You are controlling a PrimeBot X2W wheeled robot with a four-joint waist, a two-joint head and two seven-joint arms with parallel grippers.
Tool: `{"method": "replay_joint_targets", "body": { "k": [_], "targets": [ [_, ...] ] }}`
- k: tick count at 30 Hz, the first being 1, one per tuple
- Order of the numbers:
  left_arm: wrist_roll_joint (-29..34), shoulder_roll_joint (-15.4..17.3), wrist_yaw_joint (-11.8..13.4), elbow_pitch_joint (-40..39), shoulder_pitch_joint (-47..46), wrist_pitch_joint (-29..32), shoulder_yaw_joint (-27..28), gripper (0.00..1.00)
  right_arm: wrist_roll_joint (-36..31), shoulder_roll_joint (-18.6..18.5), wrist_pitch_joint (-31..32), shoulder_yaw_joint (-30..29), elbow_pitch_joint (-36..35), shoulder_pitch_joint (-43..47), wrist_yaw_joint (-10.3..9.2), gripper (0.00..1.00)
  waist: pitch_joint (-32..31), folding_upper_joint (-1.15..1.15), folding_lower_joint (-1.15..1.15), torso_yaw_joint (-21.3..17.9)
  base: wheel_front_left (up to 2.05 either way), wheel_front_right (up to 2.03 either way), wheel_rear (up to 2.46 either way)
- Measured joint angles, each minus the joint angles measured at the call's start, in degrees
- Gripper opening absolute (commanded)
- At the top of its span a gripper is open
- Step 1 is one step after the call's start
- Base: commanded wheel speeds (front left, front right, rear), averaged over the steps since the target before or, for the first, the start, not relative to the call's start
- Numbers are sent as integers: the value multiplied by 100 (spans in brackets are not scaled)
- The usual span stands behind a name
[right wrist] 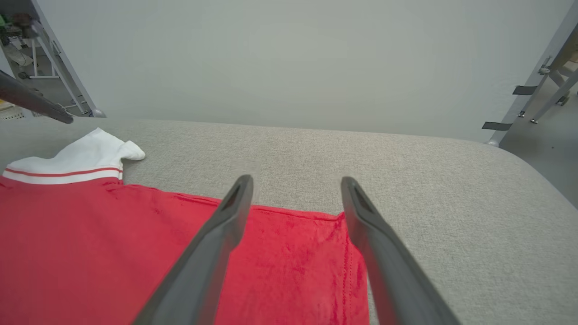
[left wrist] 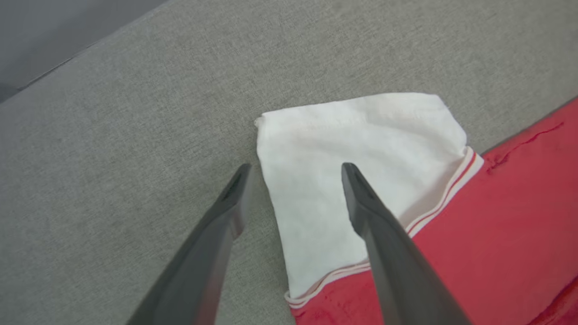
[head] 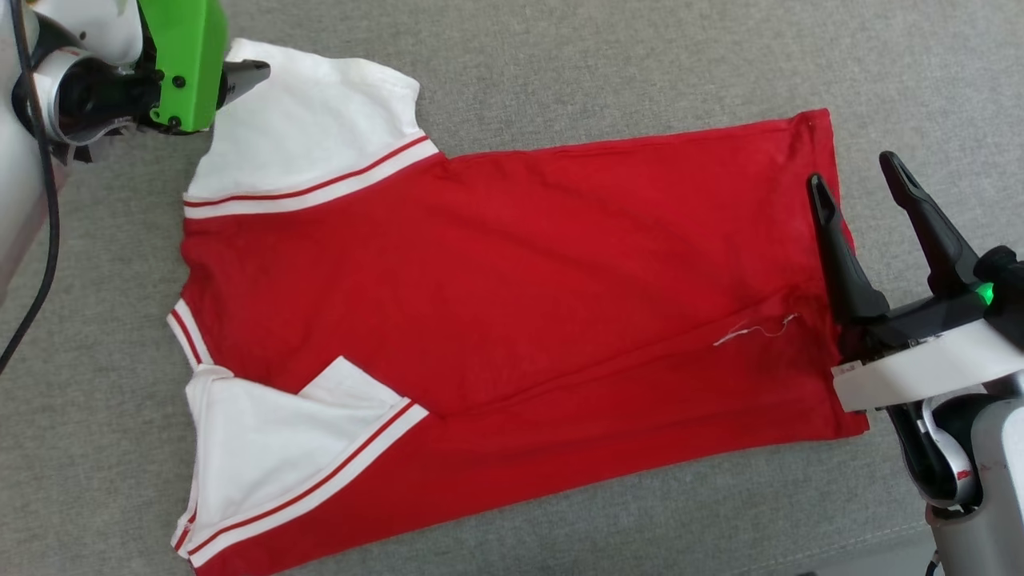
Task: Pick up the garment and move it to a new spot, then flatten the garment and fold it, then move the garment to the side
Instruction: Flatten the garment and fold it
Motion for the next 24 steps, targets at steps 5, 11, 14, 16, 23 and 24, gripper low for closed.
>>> {"method": "replay_joint_targets", "body": {
  "k": [5,11,14,16,23,24],
  "targets": [
    [279,-131,-99,441,-249,132,-191,100,43,-15,-103,151,141,-191,0,100,344,0,0,-160,0,0,0],
    [474,-142,-302,670,-445,304,-457,100,87,-48,-201,248,290,-270,0,100,566,0,0,-343,0,0,0],
    [532,-135,-363,701,-477,321,-528,0,90,-80,-227,230,342,-281,0,100,550,0,0,-356,0,0,0],
    [531,-167,-398,709,-455,233,-575,0,90,-82,-229,219,348,-302,-1,100,507,0,0,-346,0,0,0],
    [559,-297,-428,698,-268,-358,-749,0,113,-446,-79,-24,293,-573,-1,100,269,0,0,-260,0,0,0],
    [559,-313,-428,665,-219,-486,-769,0,157,-573,22,-66,275,-675,-1,100,220,0,0,-240,0,0,0]
  ]
}}
